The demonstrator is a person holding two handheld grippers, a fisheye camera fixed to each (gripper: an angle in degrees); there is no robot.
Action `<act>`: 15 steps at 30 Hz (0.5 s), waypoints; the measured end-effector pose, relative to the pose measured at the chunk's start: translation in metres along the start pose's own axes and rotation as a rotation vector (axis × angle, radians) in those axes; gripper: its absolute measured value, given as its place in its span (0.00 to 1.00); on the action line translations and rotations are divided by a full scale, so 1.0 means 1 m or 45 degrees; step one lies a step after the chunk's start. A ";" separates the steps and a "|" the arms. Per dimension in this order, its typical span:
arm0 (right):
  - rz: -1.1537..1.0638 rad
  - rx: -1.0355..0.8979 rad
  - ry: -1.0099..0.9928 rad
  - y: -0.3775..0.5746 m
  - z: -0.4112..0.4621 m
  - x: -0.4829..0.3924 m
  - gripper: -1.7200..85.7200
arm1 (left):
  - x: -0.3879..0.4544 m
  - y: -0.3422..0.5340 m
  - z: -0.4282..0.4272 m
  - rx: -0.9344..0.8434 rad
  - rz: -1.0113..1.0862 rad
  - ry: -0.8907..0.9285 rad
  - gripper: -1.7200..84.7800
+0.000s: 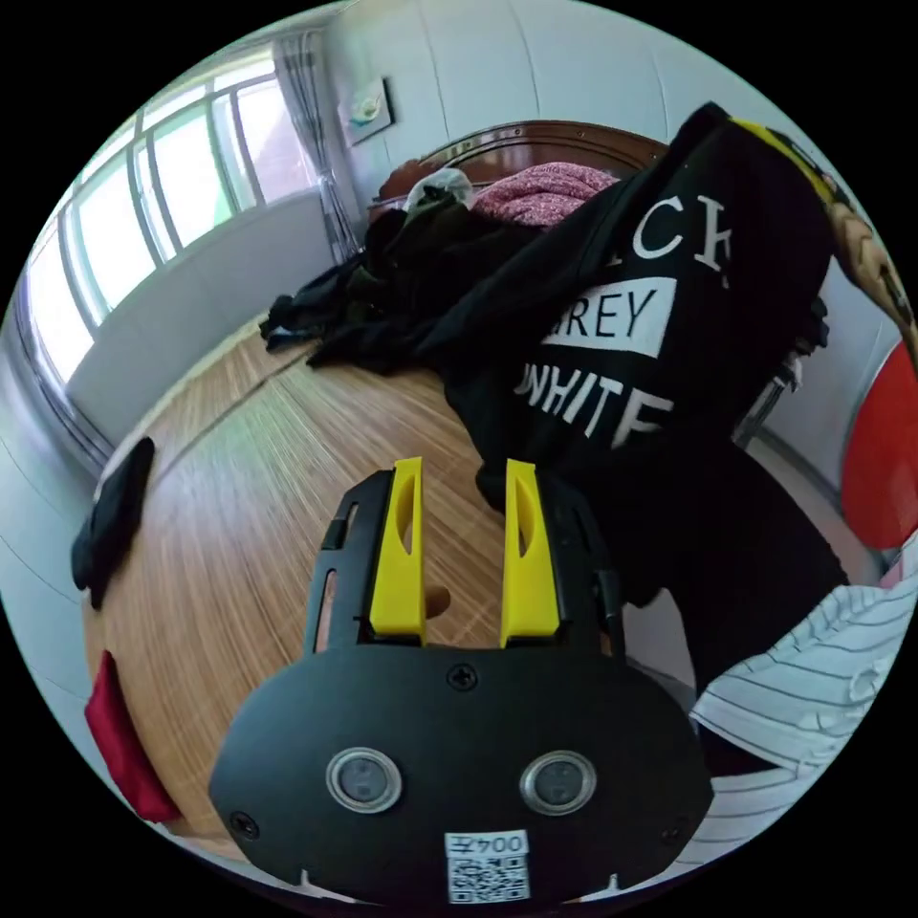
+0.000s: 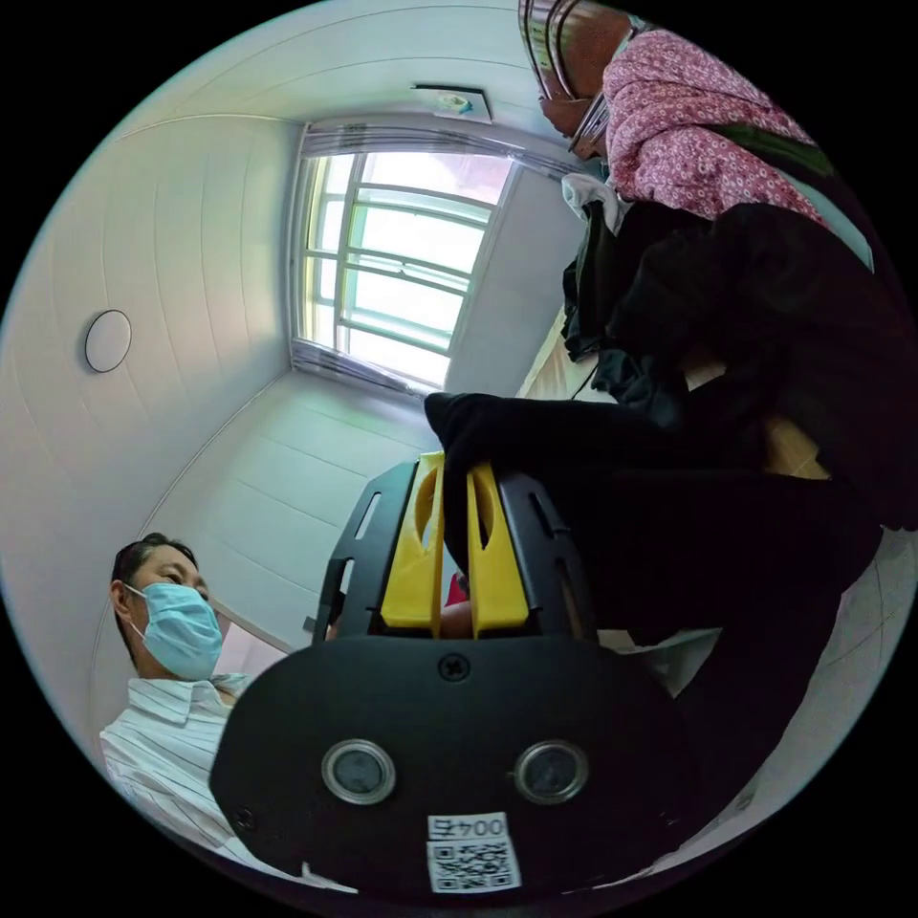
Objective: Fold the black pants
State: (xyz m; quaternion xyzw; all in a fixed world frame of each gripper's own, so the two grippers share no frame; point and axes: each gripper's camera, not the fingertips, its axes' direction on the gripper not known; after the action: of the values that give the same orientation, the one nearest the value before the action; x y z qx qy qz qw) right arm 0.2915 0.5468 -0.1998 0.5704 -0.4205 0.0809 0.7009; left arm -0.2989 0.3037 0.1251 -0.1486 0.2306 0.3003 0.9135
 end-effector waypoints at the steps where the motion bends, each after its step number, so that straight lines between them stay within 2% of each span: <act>1: -0.012 -0.012 -0.004 0.002 -0.002 -0.007 0.07 | 0.012 -0.002 0.007 0.019 0.056 -0.059 0.16; 11: -0.023 -0.038 -0.008 0.023 -0.004 -0.028 0.07 | 0.147 -0.002 0.098 0.093 0.575 -0.408 0.17; 15: -0.035 -0.054 0.000 0.034 0.002 -0.035 0.07 | 0.173 -0.001 0.120 0.094 0.557 -0.502 0.17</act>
State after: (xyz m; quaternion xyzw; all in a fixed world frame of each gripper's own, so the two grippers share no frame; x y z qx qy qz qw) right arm 0.2482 0.5692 -0.1994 0.5610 -0.4142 0.0622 0.7140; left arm -0.1349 0.4352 0.1393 -0.0009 0.0861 0.5046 0.8590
